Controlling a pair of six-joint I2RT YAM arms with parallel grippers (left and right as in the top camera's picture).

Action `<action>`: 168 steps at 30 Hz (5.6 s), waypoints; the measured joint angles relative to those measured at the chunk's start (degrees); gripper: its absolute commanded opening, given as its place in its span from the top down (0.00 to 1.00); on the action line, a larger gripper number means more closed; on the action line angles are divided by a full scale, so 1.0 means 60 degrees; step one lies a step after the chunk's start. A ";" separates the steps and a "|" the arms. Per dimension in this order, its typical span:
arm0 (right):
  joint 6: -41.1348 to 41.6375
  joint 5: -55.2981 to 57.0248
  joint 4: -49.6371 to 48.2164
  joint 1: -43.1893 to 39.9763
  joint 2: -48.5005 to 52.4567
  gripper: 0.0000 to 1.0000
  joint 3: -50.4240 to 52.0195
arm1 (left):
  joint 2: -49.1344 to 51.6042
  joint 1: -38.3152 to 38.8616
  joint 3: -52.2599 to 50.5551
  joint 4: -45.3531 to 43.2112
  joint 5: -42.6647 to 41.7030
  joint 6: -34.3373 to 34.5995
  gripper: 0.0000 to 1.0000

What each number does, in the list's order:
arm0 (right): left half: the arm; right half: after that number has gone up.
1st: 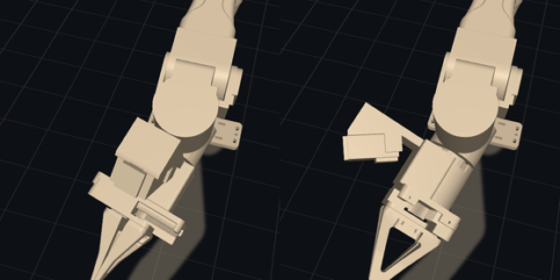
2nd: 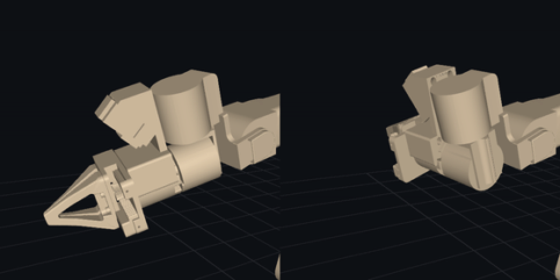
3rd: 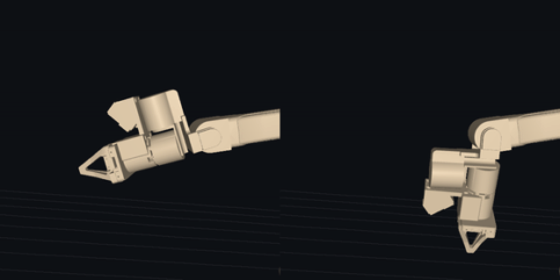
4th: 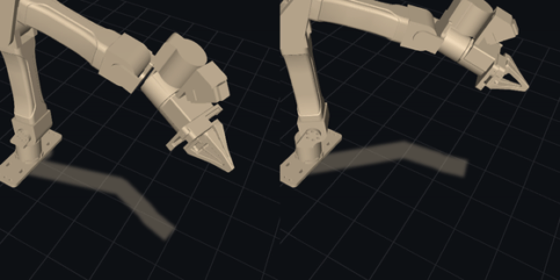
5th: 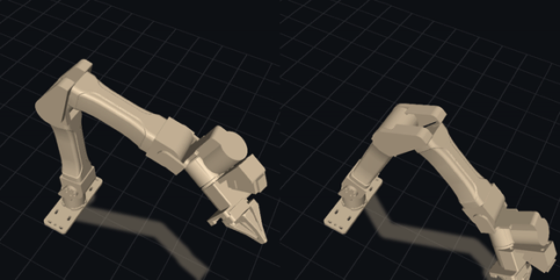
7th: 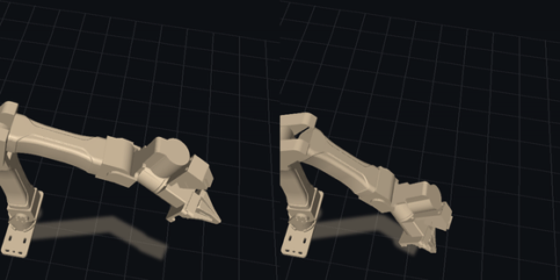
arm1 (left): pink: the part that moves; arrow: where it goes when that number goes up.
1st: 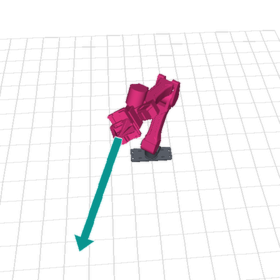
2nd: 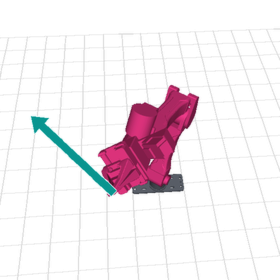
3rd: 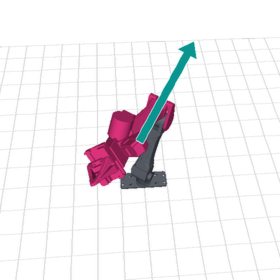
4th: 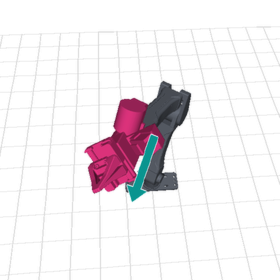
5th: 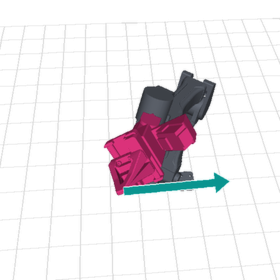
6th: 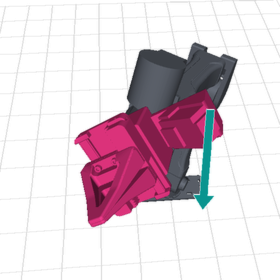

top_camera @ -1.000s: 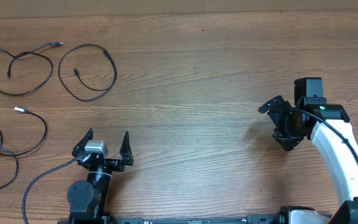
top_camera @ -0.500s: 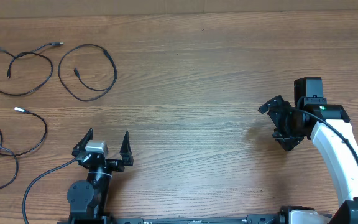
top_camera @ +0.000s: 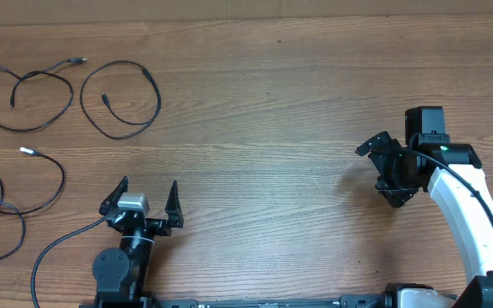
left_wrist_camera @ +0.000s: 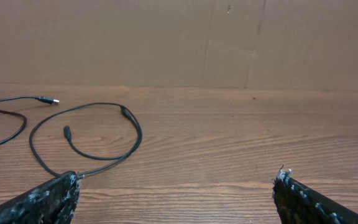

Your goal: Untangle cables

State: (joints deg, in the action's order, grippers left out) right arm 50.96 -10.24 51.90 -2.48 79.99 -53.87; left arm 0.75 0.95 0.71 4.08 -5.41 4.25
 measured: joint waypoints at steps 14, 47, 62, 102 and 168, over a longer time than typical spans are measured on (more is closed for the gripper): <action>-0.0004 0.0004 0.0004 0.0000 0.0000 0.00 0.0000 | 0.0000 0.0000 0.0000 0.0000 0.0000 0.0000 0.00; -0.0058 0.0073 0.0051 0.0000 0.0000 0.00 0.0000 | 0.0000 0.0000 0.0000 0.0000 0.0000 0.0000 0.00; -0.1625 0.0368 0.0539 0.0000 -0.0324 0.00 0.0000 | 0.0000 0.0000 0.0000 0.0000 0.0000 0.0000 0.00; -0.2481 0.1643 0.2226 0.0000 -0.7519 0.00 0.0000 | 0.0000 0.0000 0.0000 0.0000 0.0000 0.0000 0.01; -0.2029 0.3115 0.3526 0.0000 -1.2335 0.00 0.0004 | 0.0000 0.0000 -0.0004 0.0000 0.0000 0.0000 0.00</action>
State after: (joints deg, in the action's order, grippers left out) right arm 38.79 8.45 73.06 -2.48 5.98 -53.84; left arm 0.75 0.95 0.69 4.08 -5.41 4.25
